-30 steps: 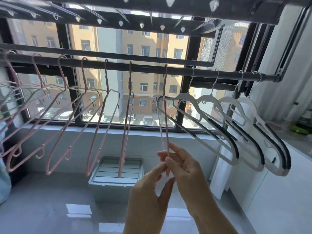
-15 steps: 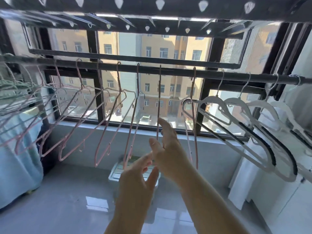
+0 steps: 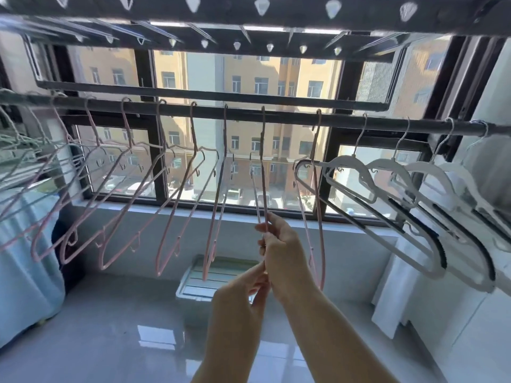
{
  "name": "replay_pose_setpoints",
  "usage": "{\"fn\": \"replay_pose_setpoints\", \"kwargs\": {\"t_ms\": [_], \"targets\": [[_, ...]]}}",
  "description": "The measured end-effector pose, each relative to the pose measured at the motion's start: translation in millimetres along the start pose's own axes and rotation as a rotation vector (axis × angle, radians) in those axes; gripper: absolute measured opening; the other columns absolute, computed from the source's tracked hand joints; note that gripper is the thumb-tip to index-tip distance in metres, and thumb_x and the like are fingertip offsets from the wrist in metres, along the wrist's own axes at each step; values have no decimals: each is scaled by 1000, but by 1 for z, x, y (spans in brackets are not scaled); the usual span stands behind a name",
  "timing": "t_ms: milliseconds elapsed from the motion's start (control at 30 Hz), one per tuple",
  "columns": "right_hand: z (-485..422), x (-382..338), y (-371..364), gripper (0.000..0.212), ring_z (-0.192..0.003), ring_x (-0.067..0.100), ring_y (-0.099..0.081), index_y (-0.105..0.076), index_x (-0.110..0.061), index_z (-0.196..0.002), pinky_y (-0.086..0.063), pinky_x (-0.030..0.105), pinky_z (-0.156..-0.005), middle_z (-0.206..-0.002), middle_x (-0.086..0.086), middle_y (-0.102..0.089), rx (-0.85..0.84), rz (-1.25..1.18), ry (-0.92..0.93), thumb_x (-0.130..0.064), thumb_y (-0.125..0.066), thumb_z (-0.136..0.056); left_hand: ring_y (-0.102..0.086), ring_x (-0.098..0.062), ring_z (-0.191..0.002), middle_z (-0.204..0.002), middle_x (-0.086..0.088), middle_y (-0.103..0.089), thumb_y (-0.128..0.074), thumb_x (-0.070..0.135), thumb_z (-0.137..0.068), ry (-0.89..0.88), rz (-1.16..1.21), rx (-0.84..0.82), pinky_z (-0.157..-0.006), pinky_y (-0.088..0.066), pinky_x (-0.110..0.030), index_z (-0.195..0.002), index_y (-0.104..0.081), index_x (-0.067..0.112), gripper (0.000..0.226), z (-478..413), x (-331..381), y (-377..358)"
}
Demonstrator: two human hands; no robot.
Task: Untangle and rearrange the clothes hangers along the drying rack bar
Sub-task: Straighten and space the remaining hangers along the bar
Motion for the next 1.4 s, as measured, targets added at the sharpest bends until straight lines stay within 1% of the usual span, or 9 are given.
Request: {"fn": "replay_pose_setpoints", "kwargs": {"t_ms": [133, 433, 600, 800, 900, 1033, 1167, 1267, 1400], "targets": [[-3, 5, 3, 44, -66, 7, -43, -48, -14, -131, -37, 16, -57, -88, -6, -56, 74, -53, 8, 3, -33, -93, -65, 5, -71, -78, 19, -71, -72, 1, -72, -32, -23, 11, -72, -52, -13, -104, -64, 40, 51, -1, 0, 0], [-2, 5, 2, 44, -67, 7, -44, -48, -17, -131, -38, 17, -60, -90, -6, -58, 64, -86, 18, 2, -34, -94, -64, 9, -72, -82, 20, -71, -71, 1, -72, -45, 17, 17, -73, -52, -12, -106, -64, 39, 52, 0, -2, 1], [0, 5, -1, 44, -67, 9, -43, -50, -18, -130, -38, 18, -59, -91, -6, -58, 72, -96, 22, 2, -34, -94, -64, 7, -72, -81, 19, -71, -72, 3, -72, -64, -21, 16, -73, -52, -14, -116, -39, 56, 76, 1, -4, 3], [1, 6, -1, 43, -69, 9, -45, -51, -19, -128, -40, 19, -61, -95, -3, -58, 76, -88, 20, 2, -34, -94, -65, 7, -74, -84, 17, -72, -72, 4, -73, -66, -12, 13, -76, -52, -15, -115, -47, 51, 68, 1, -10, 1], [2, 8, -2, 43, -74, 9, -48, -49, -18, -129, -43, 20, -68, -98, -3, -59, 81, -82, 16, 1, -35, -94, -65, 7, -74, -85, 16, -72, -72, 1, -72, -72, 3, 17, -75, -53, -15, -109, -62, 39, 54, 2, -14, 0], [4, 4, -3, 43, -97, 9, -54, -39, -18, -137, -43, 25, -86, -117, -1, -58, 39, -48, -8, -6, -39, -95, -63, 11, -80, -91, 15, -71, -76, 5, -68, -110, 7, 25, -76, -50, -9, -114, -58, 38, 59, 6, -15, 2], [13, -8, -9, 61, -140, 12, -15, -10, -20, -147, -15, 30, -115, -154, -3, -17, 97, 347, 153, -26, -41, -95, -56, 15, -92, -100, 18, -66, -71, 28, -73, -269, -40, 204, -78, -44, -1, -111, -56, 33, 41, 12, 0, 31], [25, -34, -25, 58, -140, 5, -6, -17, -21, -145, -7, 21, -115, -153, -7, -14, 134, 514, 479, -25, -37, -91, -46, 16, -108, -113, 16, -60, -55, 29, -79, -354, -99, 374, -88, -36, 0, -111, -58, 25, 32, 11, 7, 55], [8, -42, -49, 54, -139, 9, -18, -23, -23, -143, -13, 17, -107, -151, -10, -20, -37, 403, 352, -10, -42, -94, -53, -8, -112, -124, 11, -46, -49, 38, -81, -182, -149, 354, -93, -43, -20, -122, -52, 18, 45, -1, -10, 66]]}}
Point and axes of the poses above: each hand's wrist, its own z-axis away from the middle knuckle, its own y-axis out of the back of the hand, x = y × z, the point moved 5 cm from there along -z, towards the middle knuckle
